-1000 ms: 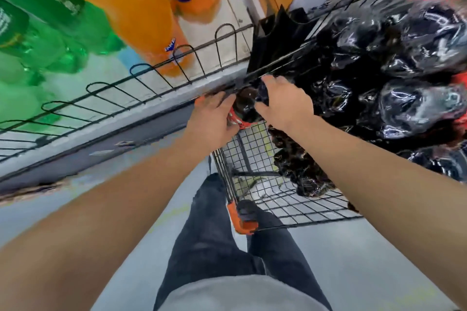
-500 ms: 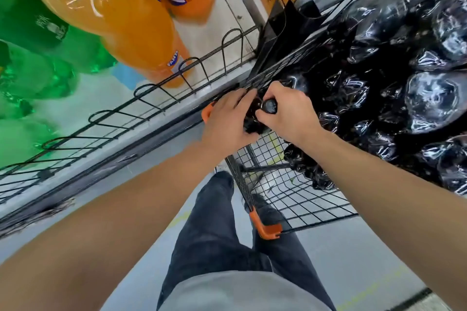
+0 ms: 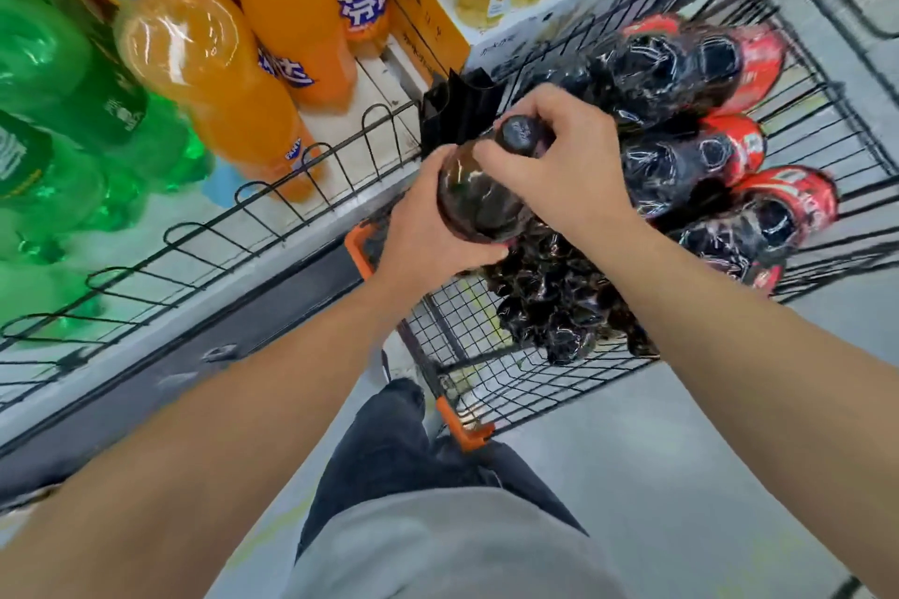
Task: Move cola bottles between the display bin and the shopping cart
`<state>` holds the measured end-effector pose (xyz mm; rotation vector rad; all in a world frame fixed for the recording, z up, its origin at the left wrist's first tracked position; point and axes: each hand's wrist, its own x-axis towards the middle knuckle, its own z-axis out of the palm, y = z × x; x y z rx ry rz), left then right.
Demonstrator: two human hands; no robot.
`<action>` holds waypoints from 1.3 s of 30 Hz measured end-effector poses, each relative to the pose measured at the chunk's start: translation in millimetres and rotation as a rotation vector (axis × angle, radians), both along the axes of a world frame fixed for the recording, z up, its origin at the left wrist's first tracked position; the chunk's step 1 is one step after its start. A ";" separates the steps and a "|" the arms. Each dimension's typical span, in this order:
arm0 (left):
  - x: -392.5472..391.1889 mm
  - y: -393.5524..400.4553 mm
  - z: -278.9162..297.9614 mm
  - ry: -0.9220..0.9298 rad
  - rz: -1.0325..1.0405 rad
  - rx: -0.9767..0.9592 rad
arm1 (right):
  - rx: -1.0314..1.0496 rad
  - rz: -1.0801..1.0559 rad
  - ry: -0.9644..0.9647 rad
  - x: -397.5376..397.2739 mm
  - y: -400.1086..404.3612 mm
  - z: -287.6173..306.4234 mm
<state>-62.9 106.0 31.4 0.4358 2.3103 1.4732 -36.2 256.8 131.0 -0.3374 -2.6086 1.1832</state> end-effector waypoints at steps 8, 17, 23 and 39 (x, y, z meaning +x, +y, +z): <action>29.0 4.1 17.2 0.029 0.027 0.022 | -0.336 -0.091 -0.084 20.2 -2.0 -15.2; 39.2 -42.8 -22.2 -0.160 -0.019 -0.117 | -0.765 -0.308 -0.031 33.5 24.3 4.6; 45.4 -55.7 -27.7 -0.417 0.169 0.056 | -1.018 -0.483 0.007 41.2 41.2 10.8; 89.3 -82.8 -7.5 -0.299 0.335 -0.065 | -0.895 -0.184 -0.230 68.6 15.2 -20.6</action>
